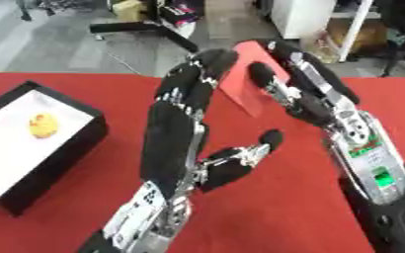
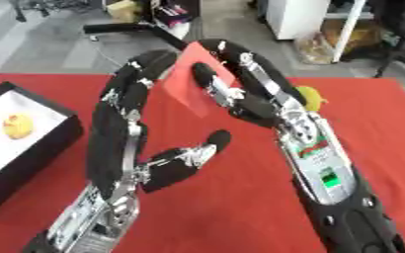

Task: Pick up the objects with one hand, pass them to the other hand, and then place them into the box on the other side of the table.

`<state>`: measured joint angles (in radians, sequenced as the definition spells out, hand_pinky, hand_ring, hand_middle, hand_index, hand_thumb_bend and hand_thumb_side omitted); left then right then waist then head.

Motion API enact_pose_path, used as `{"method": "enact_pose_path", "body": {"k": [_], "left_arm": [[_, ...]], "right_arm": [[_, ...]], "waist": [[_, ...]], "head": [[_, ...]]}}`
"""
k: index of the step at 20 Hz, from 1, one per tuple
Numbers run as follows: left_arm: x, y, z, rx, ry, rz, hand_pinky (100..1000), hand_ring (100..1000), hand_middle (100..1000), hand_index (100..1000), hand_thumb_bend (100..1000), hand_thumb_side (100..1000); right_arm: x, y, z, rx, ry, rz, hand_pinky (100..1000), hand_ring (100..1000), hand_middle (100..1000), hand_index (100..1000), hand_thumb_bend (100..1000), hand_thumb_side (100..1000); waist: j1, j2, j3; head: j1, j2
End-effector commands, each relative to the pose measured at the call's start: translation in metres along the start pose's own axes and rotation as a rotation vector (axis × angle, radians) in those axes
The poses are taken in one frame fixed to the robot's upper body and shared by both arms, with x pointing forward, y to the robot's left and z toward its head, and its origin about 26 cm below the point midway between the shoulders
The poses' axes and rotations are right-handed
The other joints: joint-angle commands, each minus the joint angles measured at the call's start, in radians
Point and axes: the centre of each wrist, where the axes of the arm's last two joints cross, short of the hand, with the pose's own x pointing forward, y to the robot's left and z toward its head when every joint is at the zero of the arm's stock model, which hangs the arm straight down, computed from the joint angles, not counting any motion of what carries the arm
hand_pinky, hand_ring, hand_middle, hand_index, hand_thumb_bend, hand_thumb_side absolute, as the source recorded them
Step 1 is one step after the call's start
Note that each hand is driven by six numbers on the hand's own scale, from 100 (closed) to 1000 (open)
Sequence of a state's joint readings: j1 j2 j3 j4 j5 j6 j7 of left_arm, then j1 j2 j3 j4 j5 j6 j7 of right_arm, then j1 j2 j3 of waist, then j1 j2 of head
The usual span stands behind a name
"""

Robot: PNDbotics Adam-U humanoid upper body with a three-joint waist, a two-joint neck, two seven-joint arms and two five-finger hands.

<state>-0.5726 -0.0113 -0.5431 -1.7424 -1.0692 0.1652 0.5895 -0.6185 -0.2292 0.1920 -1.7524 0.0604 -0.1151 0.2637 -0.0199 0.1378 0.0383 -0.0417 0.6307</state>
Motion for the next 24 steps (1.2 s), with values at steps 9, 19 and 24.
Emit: {"method": "enact_pose_path", "body": {"k": [9,19,24], "left_arm": [[-0.005,0.001,-0.008,0.101,0.034,-0.13,804,730,728,837,691,206],[0.005,-0.002,-0.013,0.073,-0.027,-0.087,780,685,659,767,647,185],[0.011,-0.003,-0.015,0.064,-0.054,-0.053,775,677,647,756,625,189]], "right_arm": [[0.01,-0.005,-0.001,0.024,-0.027,0.003,942,259,177,477,100,705],[0.011,-0.003,-0.002,0.044,-0.036,-0.009,943,254,172,475,100,702],[0.011,-0.002,-0.002,0.054,-0.033,-0.016,943,251,170,473,100,698]], "waist": [[-0.002,-0.015,0.001],[-0.003,-0.014,-0.004],[-0.003,-0.014,-0.007]], "head": [[-0.002,-0.01],[0.001,-0.011],[0.003,-0.011]]}}
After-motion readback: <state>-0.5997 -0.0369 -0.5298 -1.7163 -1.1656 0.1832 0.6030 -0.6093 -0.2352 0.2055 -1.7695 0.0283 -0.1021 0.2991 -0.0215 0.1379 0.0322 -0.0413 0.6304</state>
